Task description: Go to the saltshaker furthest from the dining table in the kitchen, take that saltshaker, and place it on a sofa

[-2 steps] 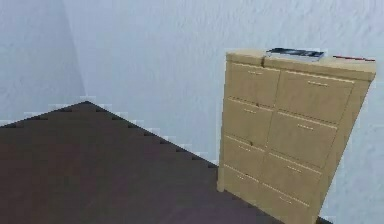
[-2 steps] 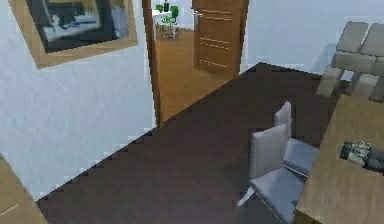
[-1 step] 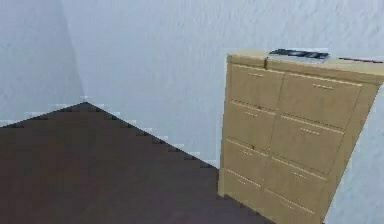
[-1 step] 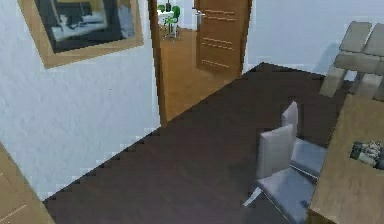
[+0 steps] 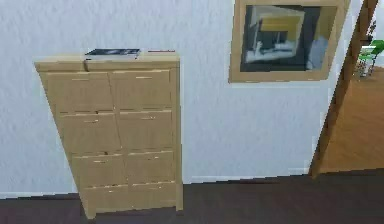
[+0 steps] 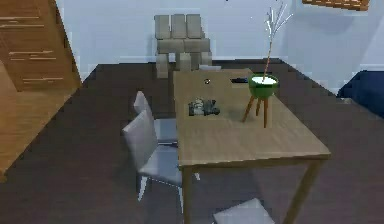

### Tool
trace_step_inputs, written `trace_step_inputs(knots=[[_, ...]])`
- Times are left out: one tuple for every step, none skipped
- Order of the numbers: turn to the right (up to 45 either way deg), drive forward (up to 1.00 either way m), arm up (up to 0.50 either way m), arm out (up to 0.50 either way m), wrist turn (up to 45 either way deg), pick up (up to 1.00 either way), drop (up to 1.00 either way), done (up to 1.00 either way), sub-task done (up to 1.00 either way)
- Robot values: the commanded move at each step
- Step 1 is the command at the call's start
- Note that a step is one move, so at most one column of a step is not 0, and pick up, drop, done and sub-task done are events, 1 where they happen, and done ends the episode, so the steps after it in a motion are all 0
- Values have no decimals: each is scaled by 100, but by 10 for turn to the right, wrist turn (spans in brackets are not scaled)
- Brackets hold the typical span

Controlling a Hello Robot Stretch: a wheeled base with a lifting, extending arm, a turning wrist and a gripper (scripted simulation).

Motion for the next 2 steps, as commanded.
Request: trace_step_inputs(knots=[[360,0,0,0,0,0,0,0,0],[0,100,0,0,0,0,0,0,0]])
